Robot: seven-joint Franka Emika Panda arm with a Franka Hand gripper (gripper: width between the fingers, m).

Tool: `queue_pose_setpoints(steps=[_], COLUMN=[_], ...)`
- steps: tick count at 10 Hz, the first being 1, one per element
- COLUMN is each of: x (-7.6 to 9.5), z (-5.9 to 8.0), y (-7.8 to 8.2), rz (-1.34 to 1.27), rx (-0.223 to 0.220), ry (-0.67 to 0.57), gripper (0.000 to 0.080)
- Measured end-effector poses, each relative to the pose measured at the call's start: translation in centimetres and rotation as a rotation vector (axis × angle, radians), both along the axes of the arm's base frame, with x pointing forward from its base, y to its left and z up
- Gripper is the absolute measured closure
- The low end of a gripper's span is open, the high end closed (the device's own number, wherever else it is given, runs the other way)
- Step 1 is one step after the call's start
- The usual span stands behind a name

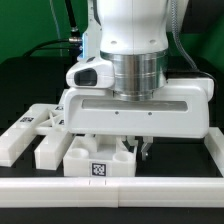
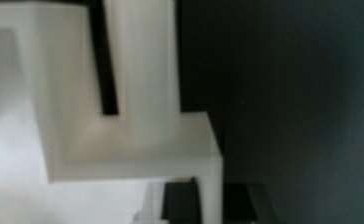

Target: Assemble chair

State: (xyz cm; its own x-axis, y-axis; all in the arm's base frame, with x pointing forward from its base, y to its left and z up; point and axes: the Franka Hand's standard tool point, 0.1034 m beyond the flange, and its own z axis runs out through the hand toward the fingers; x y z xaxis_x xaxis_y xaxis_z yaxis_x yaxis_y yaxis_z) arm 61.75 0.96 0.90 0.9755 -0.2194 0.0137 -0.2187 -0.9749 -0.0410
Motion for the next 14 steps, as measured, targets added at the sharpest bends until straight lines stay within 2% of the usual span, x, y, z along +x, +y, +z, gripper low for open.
queue_pose_setpoints(steps=[6, 8, 9, 12, 13, 14], x=[0.1, 1.3, 1.8, 1.8, 1.8, 2.0], z=[0.0, 0.0, 0.0, 0.0, 0.0, 0.0], y=[0.2, 2.1, 2.4, 2.4, 2.9, 4.2], rz=[0.020, 0.134, 0.196, 0.191, 0.179, 0.182], rx=[-0.003, 0.001, 0.003, 0.003, 0.002, 0.001], ry=[0.004, -0.007, -0.017, -0.017, -0.017, -0.019], gripper=[0.0767, 0.0767, 0.0767, 0.0767, 0.0767, 0.0767])
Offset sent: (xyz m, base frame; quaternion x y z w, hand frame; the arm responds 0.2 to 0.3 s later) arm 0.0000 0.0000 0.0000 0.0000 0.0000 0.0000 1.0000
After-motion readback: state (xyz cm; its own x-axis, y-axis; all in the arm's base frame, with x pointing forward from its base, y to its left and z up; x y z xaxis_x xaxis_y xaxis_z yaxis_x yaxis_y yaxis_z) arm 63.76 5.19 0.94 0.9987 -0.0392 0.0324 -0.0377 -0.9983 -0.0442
